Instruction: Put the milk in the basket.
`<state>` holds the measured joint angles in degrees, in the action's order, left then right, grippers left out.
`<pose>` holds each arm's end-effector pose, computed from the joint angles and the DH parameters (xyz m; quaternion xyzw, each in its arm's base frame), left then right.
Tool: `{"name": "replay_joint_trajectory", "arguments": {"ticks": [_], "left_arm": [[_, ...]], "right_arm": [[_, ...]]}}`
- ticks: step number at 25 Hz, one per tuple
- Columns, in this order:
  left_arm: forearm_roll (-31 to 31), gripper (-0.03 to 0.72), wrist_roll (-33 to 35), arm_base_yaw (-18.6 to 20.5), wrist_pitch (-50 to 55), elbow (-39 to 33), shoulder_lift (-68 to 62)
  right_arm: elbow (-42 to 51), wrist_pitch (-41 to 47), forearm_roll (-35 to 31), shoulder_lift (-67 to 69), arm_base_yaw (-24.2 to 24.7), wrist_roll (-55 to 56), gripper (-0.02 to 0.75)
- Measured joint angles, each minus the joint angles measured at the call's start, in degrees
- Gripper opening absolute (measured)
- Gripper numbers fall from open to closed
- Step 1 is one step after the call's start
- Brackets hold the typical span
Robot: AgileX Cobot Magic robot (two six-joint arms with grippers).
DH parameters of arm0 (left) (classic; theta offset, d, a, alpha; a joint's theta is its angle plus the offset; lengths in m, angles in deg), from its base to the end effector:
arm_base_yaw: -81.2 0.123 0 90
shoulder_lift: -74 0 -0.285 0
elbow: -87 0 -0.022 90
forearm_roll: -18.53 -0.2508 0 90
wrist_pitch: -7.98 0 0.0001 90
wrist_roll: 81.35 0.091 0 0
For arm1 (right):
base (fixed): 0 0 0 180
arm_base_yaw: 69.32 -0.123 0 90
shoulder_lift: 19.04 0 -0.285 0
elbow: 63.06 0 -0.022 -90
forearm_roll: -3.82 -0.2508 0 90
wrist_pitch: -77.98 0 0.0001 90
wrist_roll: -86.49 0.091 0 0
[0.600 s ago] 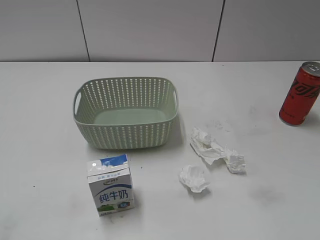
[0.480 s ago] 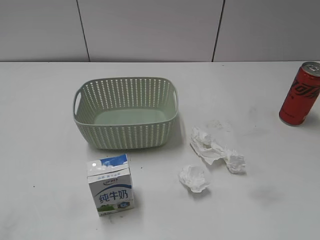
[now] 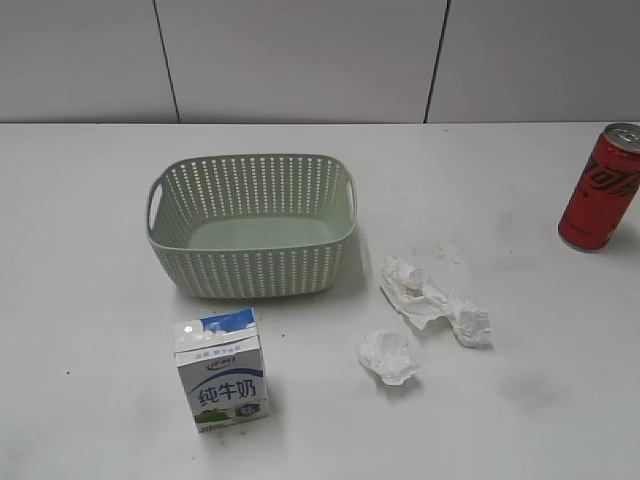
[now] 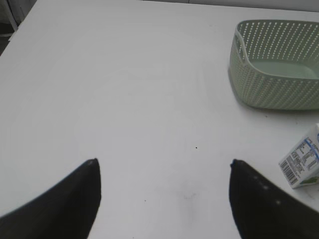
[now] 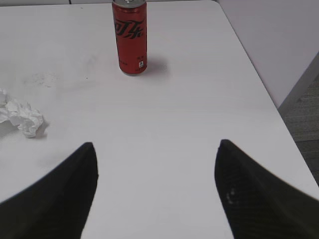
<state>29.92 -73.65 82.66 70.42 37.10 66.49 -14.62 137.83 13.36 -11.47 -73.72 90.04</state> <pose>-0.0047 -0.0161 0.2698 0.0512 0.8596 -0.0590 0.5050 -0.0046 -0.0134 0.2801 -0.0035 0.8445 -0.0462 0.5336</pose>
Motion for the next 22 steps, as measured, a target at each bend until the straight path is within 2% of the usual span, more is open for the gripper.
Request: {"name": "replay_joint_trajectory", "arguments": {"ticks": [22], "left_arm": [[1.39,0.589,0.01,0.00,-3.20,0.79,0.00]], "right_arm": [[0.00,0.00,0.00,0.00,0.00,0.00,0.584]]}}
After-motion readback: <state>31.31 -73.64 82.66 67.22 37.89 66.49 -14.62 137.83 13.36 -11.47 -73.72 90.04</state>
